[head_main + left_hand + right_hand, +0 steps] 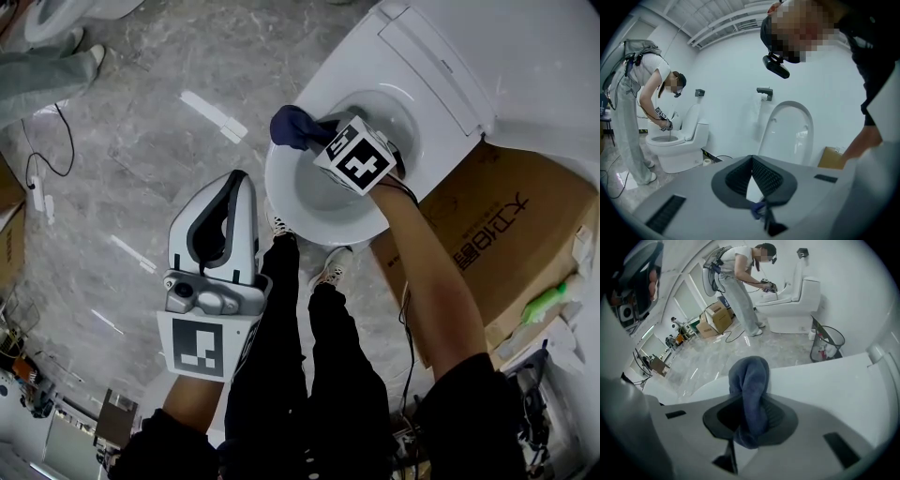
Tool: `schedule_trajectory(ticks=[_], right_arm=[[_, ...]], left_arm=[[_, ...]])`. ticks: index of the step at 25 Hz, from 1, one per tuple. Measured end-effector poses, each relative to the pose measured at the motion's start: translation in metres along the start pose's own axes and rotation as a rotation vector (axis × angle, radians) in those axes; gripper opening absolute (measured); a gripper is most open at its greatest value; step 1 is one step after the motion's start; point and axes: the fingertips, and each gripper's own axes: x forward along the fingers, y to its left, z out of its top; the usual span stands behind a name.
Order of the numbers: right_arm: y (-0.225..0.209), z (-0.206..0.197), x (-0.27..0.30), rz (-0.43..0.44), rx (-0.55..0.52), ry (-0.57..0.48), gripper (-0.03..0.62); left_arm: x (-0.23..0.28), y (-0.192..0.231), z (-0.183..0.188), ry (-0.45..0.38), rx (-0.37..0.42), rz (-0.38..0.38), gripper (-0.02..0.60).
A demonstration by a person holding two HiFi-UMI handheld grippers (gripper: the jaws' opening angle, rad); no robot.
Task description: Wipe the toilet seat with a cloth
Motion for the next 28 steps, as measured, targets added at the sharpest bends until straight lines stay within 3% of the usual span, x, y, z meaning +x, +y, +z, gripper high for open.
schedule_trajectory(ticks=[13,28], right_arm=[[-0.076,0.006,-0.027,-0.095,0.314,-0.117,0.075],[-0.119,-0.001,-0.046,-0.149,0.583,-0.264,0.074]], left_arm=[[0.014,-0.009,0.002,0.007,0.003,-0.030,0.011],[0.021,-0.019,-0.001,0.018,-0.007,-0.053,0.011]])
